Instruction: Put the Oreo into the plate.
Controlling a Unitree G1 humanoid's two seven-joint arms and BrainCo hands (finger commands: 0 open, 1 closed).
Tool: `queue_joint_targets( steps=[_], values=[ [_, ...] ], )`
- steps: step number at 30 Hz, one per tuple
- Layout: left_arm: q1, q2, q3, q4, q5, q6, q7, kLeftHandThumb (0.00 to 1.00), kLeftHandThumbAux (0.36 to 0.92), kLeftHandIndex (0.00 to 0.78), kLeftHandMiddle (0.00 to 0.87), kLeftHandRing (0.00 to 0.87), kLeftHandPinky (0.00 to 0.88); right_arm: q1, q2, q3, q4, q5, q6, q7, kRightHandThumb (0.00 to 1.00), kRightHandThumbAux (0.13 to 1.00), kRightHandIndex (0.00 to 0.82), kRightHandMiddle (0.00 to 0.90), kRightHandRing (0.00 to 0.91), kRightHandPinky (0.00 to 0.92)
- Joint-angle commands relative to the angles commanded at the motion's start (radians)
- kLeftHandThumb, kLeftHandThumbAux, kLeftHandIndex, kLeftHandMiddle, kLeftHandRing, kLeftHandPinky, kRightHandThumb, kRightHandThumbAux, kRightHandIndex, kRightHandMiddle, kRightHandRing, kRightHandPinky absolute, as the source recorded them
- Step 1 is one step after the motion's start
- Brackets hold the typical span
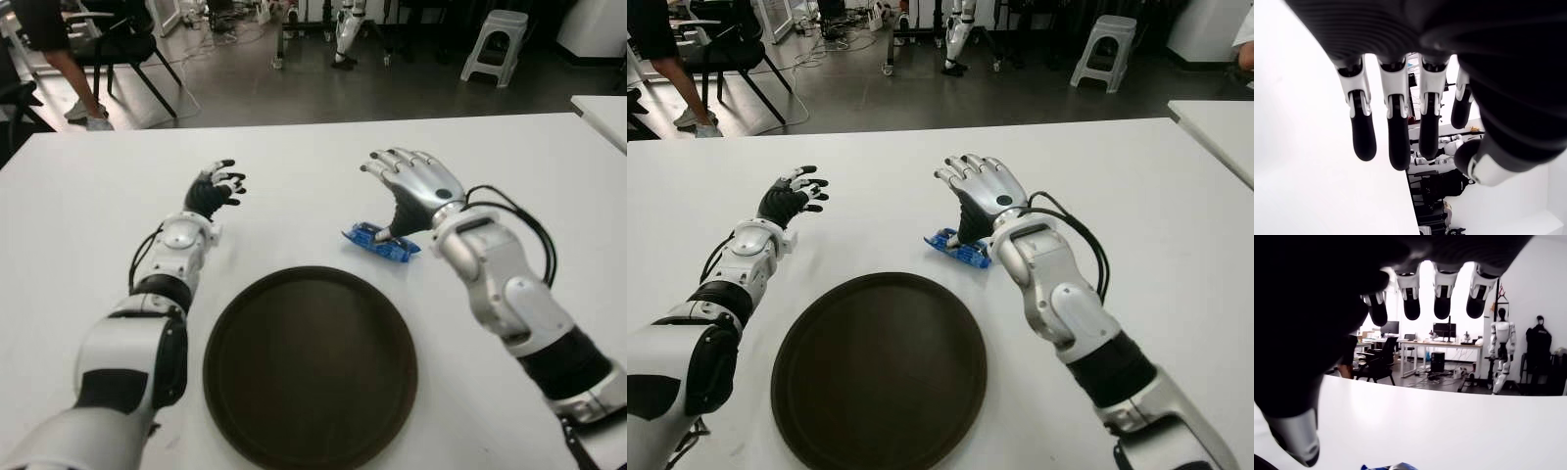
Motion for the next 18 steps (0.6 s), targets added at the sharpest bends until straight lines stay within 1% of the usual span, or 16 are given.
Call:
queue_joint_targets(
  steps=[8, 10, 12, 15, 18],
  values=[
    [0.002, -0.001, -0.005, -0.002, 0.001, -0.005, 0.004, 0.092, 0.663, 0.178, 0.294, 0.322, 0.372, 0.032, 0.034, -0.006, 0.006, -0.041, 0.007, -0.069, 0.000, 0.747, 0.007, 0.000, 0.000, 0.031],
    [0.002, -0.001, -0.007, -0.002, 0.003, -0.006, 0.003, 0.085, 0.667, 0.181, 0.298, 0.326, 0.373, 0.046, 0.046, -0.009, 0.012, -0.043, 0.007, -0.103, 0.000, 0.757, 0.015, 0.002, 0.002, 0.040],
    [0.002, -0.001, -0.008, -0.003, 0.003, -0.005, 0.002, 0.075, 0.672, 0.185, 0.301, 0.329, 0.372, 0.057, 0.056, -0.013, 0.021, -0.039, 0.003, -0.138, 0.000, 0.768, 0.025, 0.009, 0.011, 0.053],
    [0.001, -0.001, -0.008, -0.003, 0.002, -0.003, -0.002, 0.065, 0.673, 0.187, 0.304, 0.334, 0.374, 0.076, 0.075, -0.019, 0.056, -0.022, -0.016, -0.221, 0.000, 0.782, 0.040, 0.033, 0.041, 0.089],
    [0.002, -0.001, -0.008, -0.003, 0.001, -0.003, -0.003, 0.064, 0.676, 0.187, 0.306, 0.340, 0.379, 0.085, 0.089, -0.027, 0.068, -0.006, -0.027, -0.260, 0.000, 0.789, 0.047, 0.053, 0.064, 0.114]
  ],
)
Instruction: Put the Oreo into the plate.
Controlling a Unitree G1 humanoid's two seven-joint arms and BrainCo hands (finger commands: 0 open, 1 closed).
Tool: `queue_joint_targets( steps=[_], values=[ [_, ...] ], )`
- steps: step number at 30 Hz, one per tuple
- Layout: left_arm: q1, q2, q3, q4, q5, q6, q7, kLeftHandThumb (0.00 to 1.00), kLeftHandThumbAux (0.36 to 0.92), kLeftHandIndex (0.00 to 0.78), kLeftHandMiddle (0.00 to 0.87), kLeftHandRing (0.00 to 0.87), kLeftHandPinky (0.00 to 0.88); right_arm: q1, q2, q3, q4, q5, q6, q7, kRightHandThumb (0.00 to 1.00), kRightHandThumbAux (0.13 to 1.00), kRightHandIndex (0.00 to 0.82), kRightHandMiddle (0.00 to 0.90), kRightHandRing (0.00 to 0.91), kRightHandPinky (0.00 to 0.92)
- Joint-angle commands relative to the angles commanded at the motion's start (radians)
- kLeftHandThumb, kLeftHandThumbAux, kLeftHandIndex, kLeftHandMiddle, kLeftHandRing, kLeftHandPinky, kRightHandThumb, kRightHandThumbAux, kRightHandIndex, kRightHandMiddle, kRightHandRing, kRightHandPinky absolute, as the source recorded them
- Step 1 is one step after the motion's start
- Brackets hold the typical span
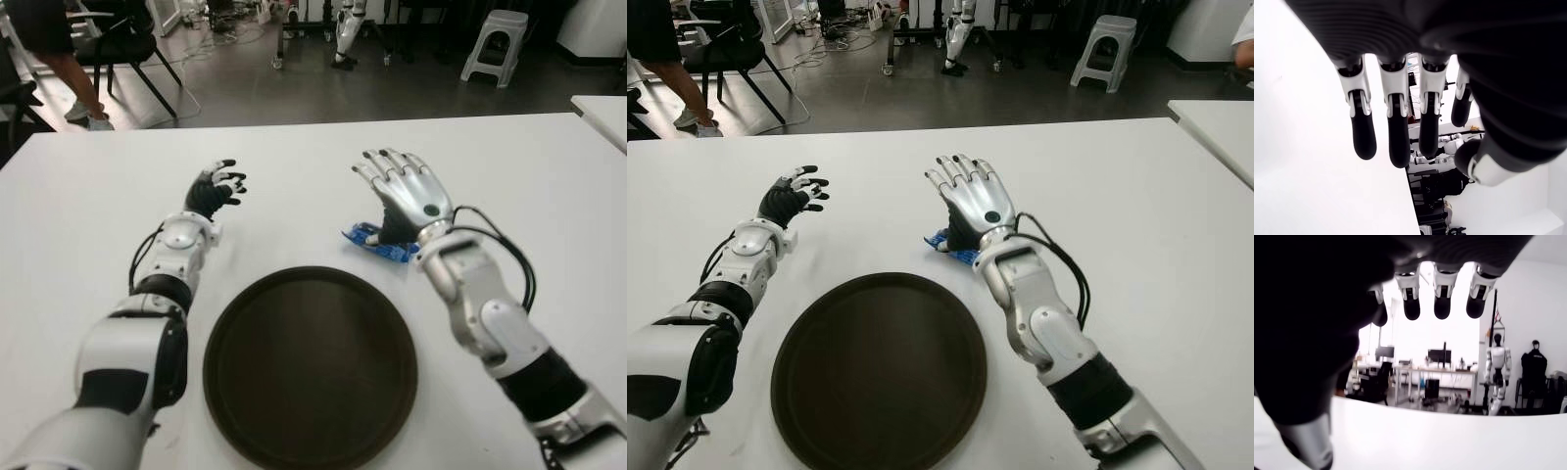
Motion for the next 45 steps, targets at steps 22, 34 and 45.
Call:
queue_joint_targets(
  steps=[22, 34, 45],
  values=[
    [0.002, -0.004, -0.005, -0.007, 0.003, -0.015, 0.003, 0.069, 0.688, 0.213, 0.319, 0.335, 0.360, 0.035, 0.079, 0.038, 0.084, 0.008, 0.006, -0.026, 0.000, 0.787, 0.055, 0.054, 0.060, 0.102],
    [0.002, -0.002, -0.006, -0.007, -0.001, -0.010, 0.001, 0.069, 0.693, 0.196, 0.306, 0.330, 0.361, 0.007, 0.087, 0.039, 0.176, -0.003, 0.011, -0.069, 0.000, 0.788, 0.032, 0.020, 0.018, 0.061],
    [0.003, 0.000, -0.003, -0.007, -0.004, -0.013, -0.007, 0.050, 0.697, 0.198, 0.313, 0.347, 0.382, -0.026, 0.088, 0.045, 0.246, -0.013, 0.051, -0.063, 0.000, 0.793, 0.029, 0.012, 0.013, 0.055]
  ],
)
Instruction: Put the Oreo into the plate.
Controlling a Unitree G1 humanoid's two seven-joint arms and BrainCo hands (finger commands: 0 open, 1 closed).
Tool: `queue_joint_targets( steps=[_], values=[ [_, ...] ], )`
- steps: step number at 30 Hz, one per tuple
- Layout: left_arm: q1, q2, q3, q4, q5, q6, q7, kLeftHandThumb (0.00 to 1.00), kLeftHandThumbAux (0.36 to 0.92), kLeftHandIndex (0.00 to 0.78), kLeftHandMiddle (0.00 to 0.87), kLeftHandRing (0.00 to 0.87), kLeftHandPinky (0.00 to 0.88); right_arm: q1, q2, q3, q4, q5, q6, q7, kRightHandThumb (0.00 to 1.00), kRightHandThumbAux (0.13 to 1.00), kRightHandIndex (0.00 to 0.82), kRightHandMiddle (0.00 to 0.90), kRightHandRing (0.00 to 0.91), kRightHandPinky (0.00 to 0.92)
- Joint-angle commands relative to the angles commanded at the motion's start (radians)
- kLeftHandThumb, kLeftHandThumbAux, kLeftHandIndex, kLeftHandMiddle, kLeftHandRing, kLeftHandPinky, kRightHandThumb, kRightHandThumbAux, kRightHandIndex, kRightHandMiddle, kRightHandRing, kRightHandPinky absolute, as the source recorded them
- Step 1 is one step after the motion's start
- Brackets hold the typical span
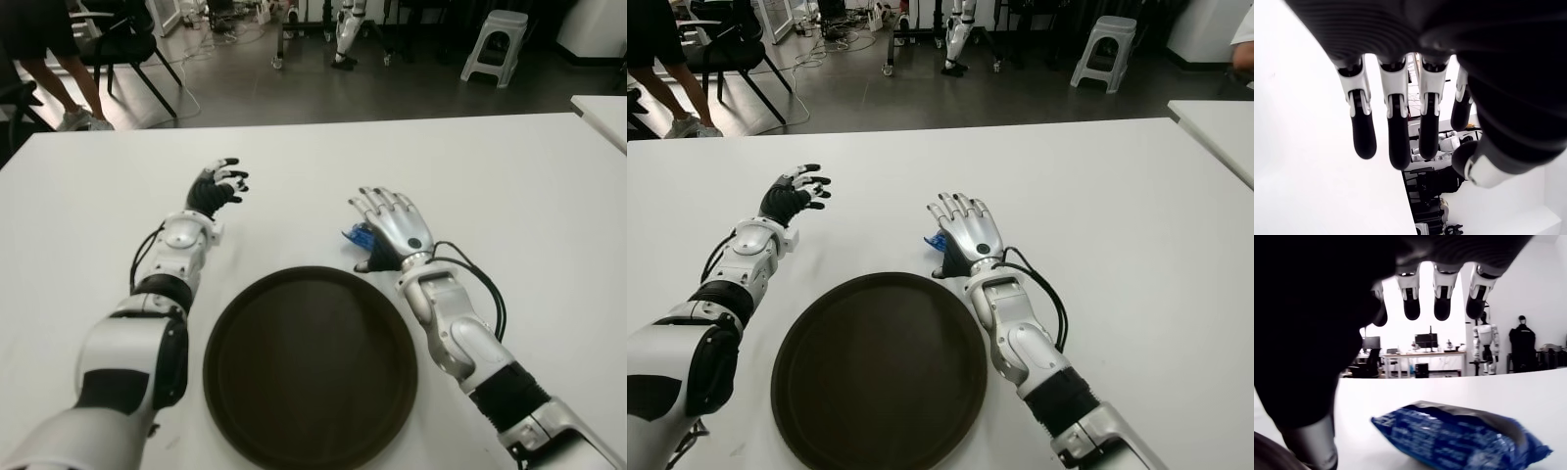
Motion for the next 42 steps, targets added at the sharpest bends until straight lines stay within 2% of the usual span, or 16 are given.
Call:
queue_joint_targets(
  steps=[11, 18, 21, 32, 36, 42],
  values=[
    [0.002, 0.005, 0.002, 0.003, 0.000, 0.009, -0.001, 0.062, 0.697, 0.194, 0.315, 0.356, 0.401, -0.037, 0.015, -0.006, 0.081, 0.022, 0.046, -0.004, 0.000, 0.791, 0.034, 0.023, 0.039, 0.098],
    [0.003, 0.005, 0.003, 0.003, -0.001, 0.008, 0.000, 0.069, 0.690, 0.188, 0.313, 0.358, 0.403, -0.064, 0.018, -0.012, 0.159, 0.037, 0.044, -0.047, 0.000, 0.790, 0.043, 0.037, 0.058, 0.121],
    [0.003, 0.005, 0.002, 0.003, 0.000, 0.008, 0.003, 0.072, 0.690, 0.188, 0.314, 0.354, 0.396, -0.090, 0.020, -0.019, 0.217, 0.053, 0.036, -0.072, 0.000, 0.786, 0.041, 0.039, 0.061, 0.128],
    [0.002, 0.007, -0.005, 0.005, 0.009, 0.008, 0.013, 0.083, 0.691, 0.200, 0.325, 0.354, 0.396, -0.132, 0.016, -0.020, 0.291, 0.089, 0.041, -0.087, 0.000, 0.777, 0.026, 0.028, 0.034, 0.083],
    [0.003, 0.006, -0.006, 0.004, 0.009, 0.004, 0.015, 0.084, 0.686, 0.203, 0.323, 0.349, 0.394, -0.139, 0.016, -0.021, 0.305, 0.100, 0.041, -0.094, 0.000, 0.780, 0.031, 0.038, 0.045, 0.116],
    [0.003, 0.003, -0.003, 0.004, 0.004, 0.005, 0.013, 0.098, 0.681, 0.200, 0.323, 0.355, 0.404, -0.157, 0.012, -0.019, 0.335, 0.122, 0.042, -0.091, 0.000, 0.769, 0.021, 0.023, 0.032, 0.095]
  ],
)
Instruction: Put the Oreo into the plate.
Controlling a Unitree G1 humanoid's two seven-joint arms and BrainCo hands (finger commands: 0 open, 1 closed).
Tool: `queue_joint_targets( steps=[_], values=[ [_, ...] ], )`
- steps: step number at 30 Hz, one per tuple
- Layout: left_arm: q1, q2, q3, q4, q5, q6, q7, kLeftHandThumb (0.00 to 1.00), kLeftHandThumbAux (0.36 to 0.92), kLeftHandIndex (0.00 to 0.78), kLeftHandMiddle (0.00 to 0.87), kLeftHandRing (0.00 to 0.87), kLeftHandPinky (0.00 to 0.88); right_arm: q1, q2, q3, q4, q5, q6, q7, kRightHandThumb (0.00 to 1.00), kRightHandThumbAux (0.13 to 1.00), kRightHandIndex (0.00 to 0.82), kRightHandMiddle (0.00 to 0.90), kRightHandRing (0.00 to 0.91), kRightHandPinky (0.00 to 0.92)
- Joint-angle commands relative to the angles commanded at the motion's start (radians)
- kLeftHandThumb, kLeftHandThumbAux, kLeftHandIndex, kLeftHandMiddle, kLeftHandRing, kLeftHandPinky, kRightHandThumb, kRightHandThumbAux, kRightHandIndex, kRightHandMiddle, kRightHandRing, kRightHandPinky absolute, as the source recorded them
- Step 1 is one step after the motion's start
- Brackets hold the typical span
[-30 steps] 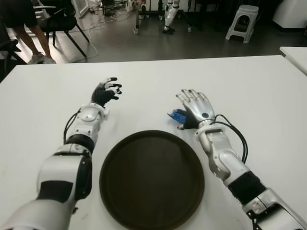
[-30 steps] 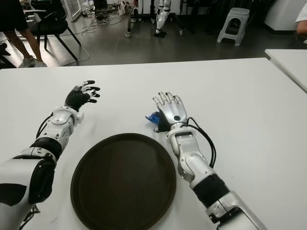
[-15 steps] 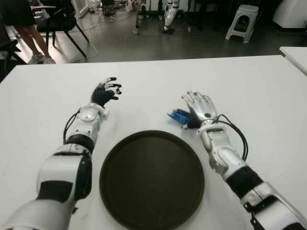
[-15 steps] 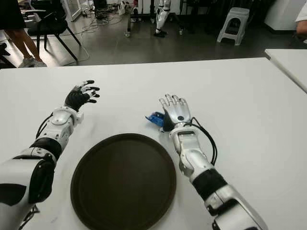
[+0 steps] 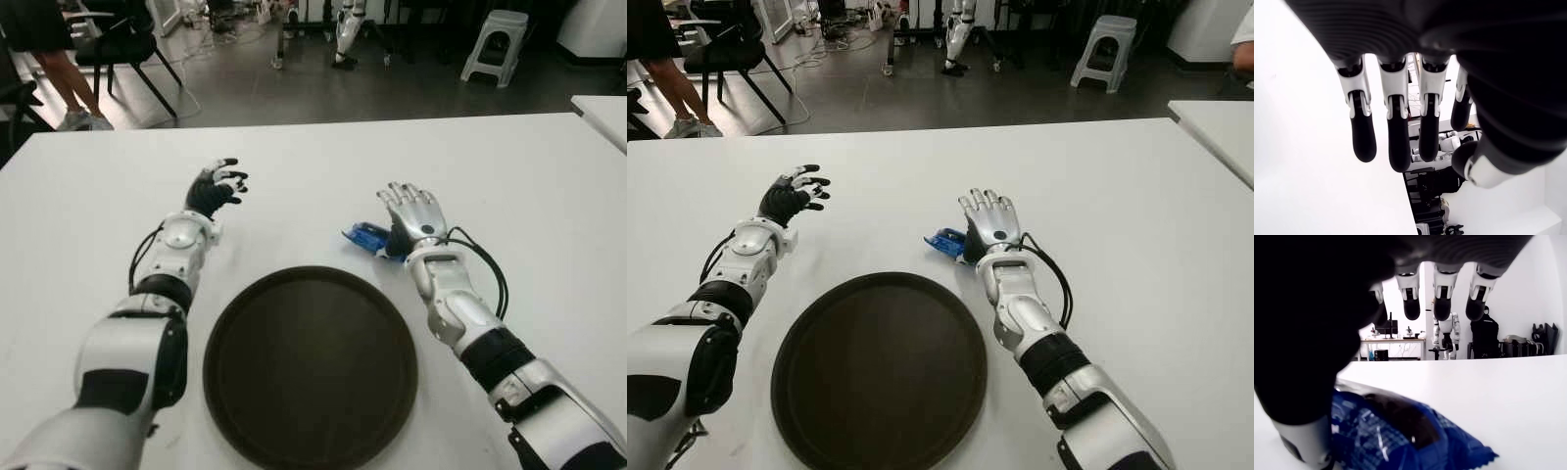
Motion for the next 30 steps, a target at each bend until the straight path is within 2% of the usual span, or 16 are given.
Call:
queue_joint_targets(
  steps=[4, 11, 16, 25, 30],
  values=[
    [-0.001, -0.001, 0.002, 0.000, -0.003, 0.004, -0.003, 0.098, 0.672, 0.190, 0.314, 0.350, 0.398, -0.039, 0.002, -0.008, 0.109, 0.032, -0.032, -0.028, 0.000, 0.760, 0.019, 0.045, 0.058, 0.121],
    [-0.001, -0.001, 0.001, 0.000, -0.002, 0.005, -0.004, 0.096, 0.674, 0.189, 0.314, 0.350, 0.392, -0.070, 0.007, -0.009, 0.191, 0.080, -0.059, -0.052, 0.000, 0.744, 0.031, 0.053, 0.067, 0.111],
    [-0.001, -0.002, 0.001, 0.000, -0.003, 0.002, -0.005, 0.094, 0.681, 0.188, 0.314, 0.352, 0.391, -0.082, 0.006, -0.004, 0.223, 0.102, -0.077, -0.071, 0.000, 0.733, 0.041, 0.059, 0.075, 0.127],
    [-0.003, -0.005, 0.002, -0.001, -0.002, 0.003, 0.001, 0.107, 0.703, 0.204, 0.320, 0.347, 0.385, -0.100, -0.002, -0.015, 0.271, 0.160, -0.131, -0.082, 0.000, 0.764, 0.089, 0.149, 0.184, 0.243],
    [-0.003, -0.006, -0.001, -0.001, 0.001, 0.001, 0.003, 0.095, 0.709, 0.209, 0.320, 0.345, 0.390, -0.107, -0.008, -0.018, 0.283, 0.180, -0.156, -0.081, 0.000, 0.773, 0.096, 0.161, 0.195, 0.250]
  ],
)
